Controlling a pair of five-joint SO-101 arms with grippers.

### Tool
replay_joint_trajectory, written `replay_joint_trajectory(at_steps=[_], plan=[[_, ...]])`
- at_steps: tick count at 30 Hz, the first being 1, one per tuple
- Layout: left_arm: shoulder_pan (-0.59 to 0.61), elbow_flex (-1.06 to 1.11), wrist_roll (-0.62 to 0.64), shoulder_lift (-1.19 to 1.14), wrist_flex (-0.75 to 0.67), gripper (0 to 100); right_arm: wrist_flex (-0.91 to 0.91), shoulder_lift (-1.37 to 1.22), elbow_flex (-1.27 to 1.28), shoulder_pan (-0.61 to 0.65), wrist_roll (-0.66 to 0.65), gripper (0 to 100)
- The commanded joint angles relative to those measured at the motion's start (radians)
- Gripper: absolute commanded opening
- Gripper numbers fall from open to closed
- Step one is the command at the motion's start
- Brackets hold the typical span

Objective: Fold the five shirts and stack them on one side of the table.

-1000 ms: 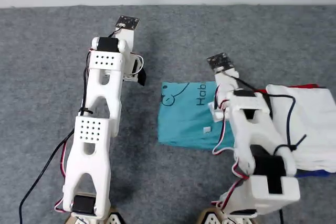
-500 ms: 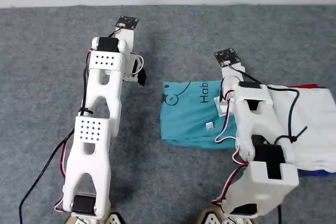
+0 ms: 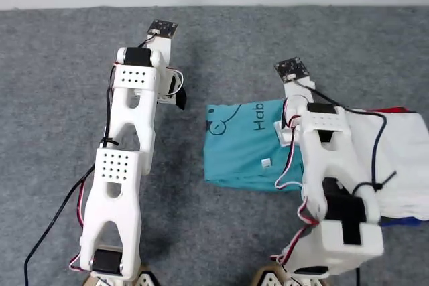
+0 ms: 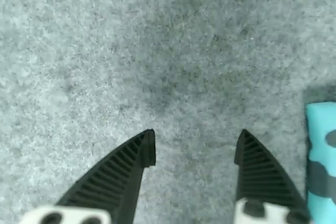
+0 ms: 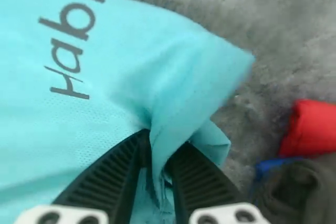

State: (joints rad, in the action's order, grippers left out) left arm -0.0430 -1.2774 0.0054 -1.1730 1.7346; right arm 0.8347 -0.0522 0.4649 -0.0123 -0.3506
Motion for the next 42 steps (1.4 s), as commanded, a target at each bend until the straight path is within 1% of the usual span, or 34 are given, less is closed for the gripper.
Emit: replay_joint_trajectory(at_steps=[1,3,7,9,16,18,34,37,41,42], plan=[[0.006,-0.004,0.002,0.018,0.021,25,0.047,0.077,-0.011,0.004,0.009,1.2],[0.006,-0.004,0.002,0.018,0.021,25,0.074,0.056,-0.011,-0.001,0.009,2.8],[0.006,-0.004,0.002,0.018,0.021,25,0.097,-0.03,-0.015,-0.002,0.009,16.2],[0.006,-0.004,0.002,0.018,0.021,25,0.091,-0.07,-0.018,-0.002,0.009,20.2],[0.006,-0.002,0.002,0.018,0.021,25,0.099,-0.16,-0.066,-0.013,0.012,19.9],[0.006,-0.002,0.002,0.018,0.021,25,0.101,-0.163,-0.066,-0.016,0.035,20.1],[0.006,-0.002,0.002,0.017,0.021,25,0.43,-0.165,-0.282,-0.031,0.046,20.3],[0.006,-0.002,0.002,0.017,0.021,25,0.455,-0.165,-0.315,-0.031,0.044,20.3],[0.006,-0.002,0.002,0.017,0.021,25,0.447,-0.165,-0.316,-0.035,0.006,25.8],[0.006,-0.002,0.002,0.017,0.021,25,0.444,-0.165,-0.316,-0.035,0.0,25.6]])
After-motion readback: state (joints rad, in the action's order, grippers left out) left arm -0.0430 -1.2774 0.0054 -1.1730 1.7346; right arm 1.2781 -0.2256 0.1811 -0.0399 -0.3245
